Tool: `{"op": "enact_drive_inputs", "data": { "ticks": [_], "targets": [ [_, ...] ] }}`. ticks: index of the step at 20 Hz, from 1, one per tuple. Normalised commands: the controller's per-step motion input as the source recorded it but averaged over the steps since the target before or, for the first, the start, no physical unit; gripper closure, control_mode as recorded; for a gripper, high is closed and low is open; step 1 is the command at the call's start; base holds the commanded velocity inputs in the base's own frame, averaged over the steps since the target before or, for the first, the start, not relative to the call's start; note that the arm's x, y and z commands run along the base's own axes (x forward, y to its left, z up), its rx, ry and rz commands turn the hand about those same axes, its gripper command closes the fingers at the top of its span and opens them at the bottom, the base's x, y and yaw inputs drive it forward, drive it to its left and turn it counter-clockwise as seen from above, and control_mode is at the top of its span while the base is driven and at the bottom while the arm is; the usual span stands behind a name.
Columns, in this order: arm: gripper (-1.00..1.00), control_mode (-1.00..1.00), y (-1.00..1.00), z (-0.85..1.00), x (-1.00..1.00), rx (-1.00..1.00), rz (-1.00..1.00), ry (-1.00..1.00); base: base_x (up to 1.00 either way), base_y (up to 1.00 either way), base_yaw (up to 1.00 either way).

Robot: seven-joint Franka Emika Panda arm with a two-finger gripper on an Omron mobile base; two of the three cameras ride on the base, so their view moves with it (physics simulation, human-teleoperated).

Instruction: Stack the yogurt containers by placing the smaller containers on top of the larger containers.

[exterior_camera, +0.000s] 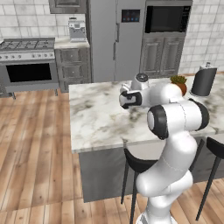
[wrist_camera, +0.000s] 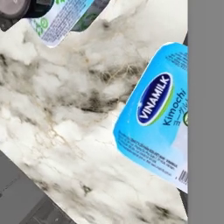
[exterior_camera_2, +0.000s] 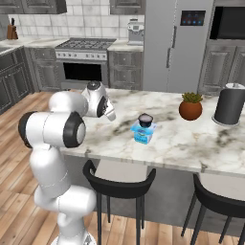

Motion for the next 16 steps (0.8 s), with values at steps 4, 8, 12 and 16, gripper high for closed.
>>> {"op": "enact_drive_inputs", "data": {
  "ticks": [4,8,12,16],
  "targets": [
    [1.00,-1.00,-0.44,0.61,-0.02,0.04,0.00,0.04,0.00,0.00,0.00],
    [1.00,-1.00,-0.32,0.75,0.00,0.07,0.00,0.17,0.00,0.00,0.00],
    [1.00,-1.00,-0.18,0.66,0.00,0.03,0.00,0.22,0.00,0.00,0.00],
    [1.00,-1.00,-0.20,0.24,-0.05,0.00,0.00,0.19,0.00,0.00,0.00]
  ]
}}
